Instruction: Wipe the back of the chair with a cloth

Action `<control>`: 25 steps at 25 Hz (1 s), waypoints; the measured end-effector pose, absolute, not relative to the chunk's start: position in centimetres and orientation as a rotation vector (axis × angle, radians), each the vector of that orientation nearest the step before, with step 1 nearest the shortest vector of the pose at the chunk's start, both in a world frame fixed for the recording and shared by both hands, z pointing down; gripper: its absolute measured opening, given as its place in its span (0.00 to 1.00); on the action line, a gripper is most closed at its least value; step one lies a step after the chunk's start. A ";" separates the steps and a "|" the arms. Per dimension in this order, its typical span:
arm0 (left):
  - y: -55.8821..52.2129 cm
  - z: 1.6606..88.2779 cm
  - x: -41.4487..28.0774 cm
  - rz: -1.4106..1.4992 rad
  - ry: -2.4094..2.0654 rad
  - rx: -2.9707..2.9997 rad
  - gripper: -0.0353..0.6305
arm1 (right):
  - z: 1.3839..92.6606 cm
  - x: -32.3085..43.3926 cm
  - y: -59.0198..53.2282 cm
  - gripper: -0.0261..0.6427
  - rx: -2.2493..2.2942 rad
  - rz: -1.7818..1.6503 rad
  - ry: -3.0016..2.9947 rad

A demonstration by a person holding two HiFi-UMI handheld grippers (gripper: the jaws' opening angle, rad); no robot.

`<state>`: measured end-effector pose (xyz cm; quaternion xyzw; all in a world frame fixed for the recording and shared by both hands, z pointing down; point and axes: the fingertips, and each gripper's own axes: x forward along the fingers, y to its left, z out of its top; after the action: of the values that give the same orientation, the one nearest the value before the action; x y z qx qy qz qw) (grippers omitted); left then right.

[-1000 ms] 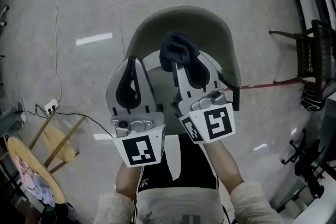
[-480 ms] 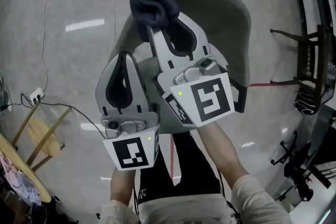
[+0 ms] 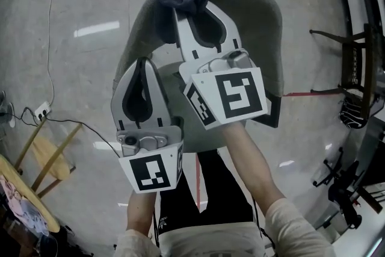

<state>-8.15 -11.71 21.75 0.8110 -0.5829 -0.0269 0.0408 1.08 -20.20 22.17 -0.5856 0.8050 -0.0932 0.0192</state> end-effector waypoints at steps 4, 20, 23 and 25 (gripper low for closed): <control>-11.4 21.9 -7.1 -0.064 -1.759 2.506 0.08 | 22.6 5.2 -19.6 0.13 -1.950 -0.310 2.401; -10.6 22.0 -0.7 -0.059 -1.624 2.563 0.07 | 23.2 17.2 -15.3 0.13 -2.251 -0.355 2.142; -11.0 22.2 -0.6 -0.057 -1.623 2.566 0.08 | 23.4 17.6 -15.1 0.13 -2.268 -0.351 2.135; -11.2 22.3 -0.7 -0.048 -1.636 2.568 0.08 | 23.4 17.7 -15.1 0.13 -2.276 -0.353 2.132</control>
<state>-0.66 -11.21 22.29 0.8423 -0.5367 -0.0158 0.0480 17.69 -15.07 23.42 -0.7252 0.6793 -0.1126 0.0013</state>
